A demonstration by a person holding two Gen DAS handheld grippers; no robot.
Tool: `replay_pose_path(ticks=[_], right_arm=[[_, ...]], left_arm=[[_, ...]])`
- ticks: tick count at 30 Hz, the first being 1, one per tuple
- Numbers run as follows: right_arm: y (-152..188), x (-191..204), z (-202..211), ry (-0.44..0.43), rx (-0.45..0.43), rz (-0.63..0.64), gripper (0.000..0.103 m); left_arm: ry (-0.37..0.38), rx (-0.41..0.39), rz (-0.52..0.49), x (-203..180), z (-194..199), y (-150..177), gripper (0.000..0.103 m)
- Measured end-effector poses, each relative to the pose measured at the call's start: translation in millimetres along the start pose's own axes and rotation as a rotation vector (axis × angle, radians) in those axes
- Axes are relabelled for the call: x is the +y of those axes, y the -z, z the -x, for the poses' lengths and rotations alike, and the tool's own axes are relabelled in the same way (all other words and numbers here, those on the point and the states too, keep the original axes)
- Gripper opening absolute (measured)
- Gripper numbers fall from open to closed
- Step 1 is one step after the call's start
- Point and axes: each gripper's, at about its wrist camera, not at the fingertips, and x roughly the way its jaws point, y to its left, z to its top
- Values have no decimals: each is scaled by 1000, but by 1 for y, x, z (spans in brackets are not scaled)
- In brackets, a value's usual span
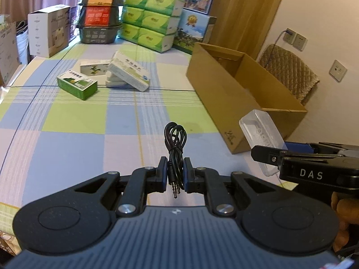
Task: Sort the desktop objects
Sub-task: 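Carry the cable in the left tool and clear box in the right tool over the cardboard box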
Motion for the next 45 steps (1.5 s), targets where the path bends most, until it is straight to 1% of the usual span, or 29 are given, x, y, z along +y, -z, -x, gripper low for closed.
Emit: replay_pose_path(ticks=[5, 14, 26, 33, 45], right_arm=[[9, -22, 11, 30, 4, -37, 56], [18, -55, 23, 77, 0, -85, 56], [18, -84, 26, 108, -9, -122, 56], [21, -101, 31, 135, -14, -152, 56], [13, -126, 43, 176, -56, -169, 56]], left_arm=[[32, 2, -30, -20, -2, 0, 10], [68, 26, -68, -46, -11, 2, 10], [102, 50, -114, -71, -23, 0, 10], [124, 51, -151, -89, -28, -6, 10], [158, 46, -182, -119, -41, -18, 10]])
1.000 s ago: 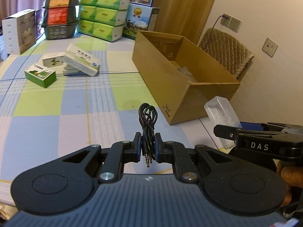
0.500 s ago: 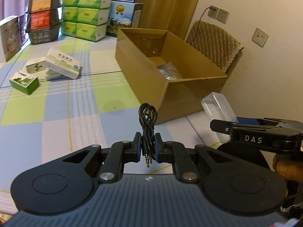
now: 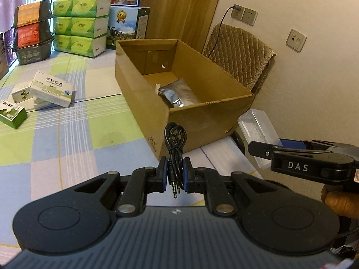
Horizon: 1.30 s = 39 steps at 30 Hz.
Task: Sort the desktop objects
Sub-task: 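Carry the cable in the left tool and clear box in the right tool over the cardboard box, then open both tools to drop the cable and clear box into the cardboard box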
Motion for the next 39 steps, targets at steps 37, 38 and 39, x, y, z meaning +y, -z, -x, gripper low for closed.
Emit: replay_pose_path(ticks=[37, 38, 39], right_arm=[[-119, -23, -66, -36, -82, 55, 56], [-122, -25, -69, -37, -80, 54, 56], [-124, -26, -72, -36, -78, 52, 56]], left_arm=[[-10, -65, 52, -7, -63, -98, 10], [-11, -66, 54, -6, -66, -103, 10], [-11, -67, 54, -6, -69, -106, 10]])
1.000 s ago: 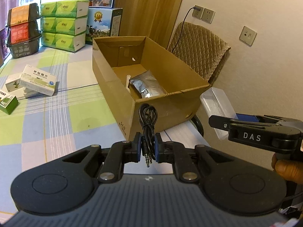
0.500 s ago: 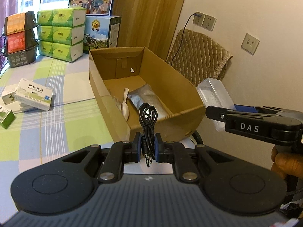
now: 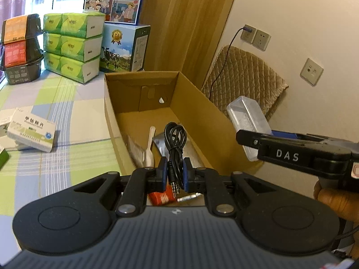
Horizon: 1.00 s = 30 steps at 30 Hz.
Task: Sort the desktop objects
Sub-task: 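Open both tools to drop the cable and clear box into the cardboard box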
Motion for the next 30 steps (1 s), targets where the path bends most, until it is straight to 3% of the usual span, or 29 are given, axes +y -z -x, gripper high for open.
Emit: replay_pose_path(ticks=[3, 4, 5, 6, 12, 18, 20, 21, 22, 23, 24, 30], right_arm=[[-5, -3, -10, 1, 9, -13, 56], [-6, -4, -14, 3, 12, -20, 56], [-7, -6, -17, 5, 15, -26, 56], [-8, -6, -20, 6, 19, -33, 56], [-3, -6, -22, -5, 31, -36, 56], [-9, 7, -30, -57, 14, -40, 57], [-15, 9, -32, -109, -21, -56, 65], [-17, 9, -32, -108, -26, -70, 82], [-18, 9, -29, -99, -41, -89, 87], [-19, 8, -25, -98, -62, -108, 88], [-18, 7, -21, -104, -67, -117, 88], [5, 7, 1, -96, -44, -160, 94]], left_arm=[[14, -10, 13, 1, -12, -9, 11], [19, -18, 13, 0, -17, -12, 19], [12, -16, 5, 0, -24, -14, 35], [0, -18, 8, 2, -27, -16, 40], [-40, -46, 31, 20, -14, -8, 41], [-110, -63, 56, 44, 8, 5, 56], [-126, -66, 68, 52, 14, 9, 68], [-134, -70, 76, 56, 17, 11, 69], [-136, -71, 81, 61, 21, 13, 76], [-137, -74, 84, 64, 26, 15, 86], [-140, -83, 82, 68, 31, 19, 90], [-173, -97, 112, 89, 57, 38, 95]])
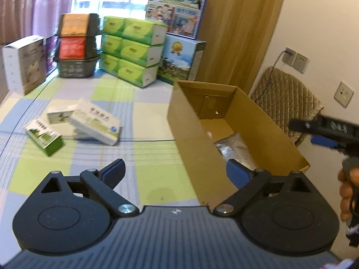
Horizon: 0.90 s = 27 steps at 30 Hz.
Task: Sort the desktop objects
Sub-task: 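Open both tools to drop the cable and clear box into the cardboard box, then withdraw both open tools back over the medicine boxes on the table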
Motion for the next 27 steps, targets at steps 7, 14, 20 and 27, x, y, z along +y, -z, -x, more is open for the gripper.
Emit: replay_pose_path(ticks=[7, 14, 20, 27], right_arm=[[31, 27, 23, -44, 28, -14, 99], [41, 83, 30, -137, 60, 73, 101], [51, 127, 23, -214, 100, 232, 101], [54, 160, 4, -256, 143, 416, 101]], left_arm=[[-59, -39, 39, 32, 27, 11, 99], [-141, -93, 95, 81, 58, 15, 101], [-209, -98, 60, 123, 79, 17, 101], [-215, -20, -94, 161, 83, 9, 101]])
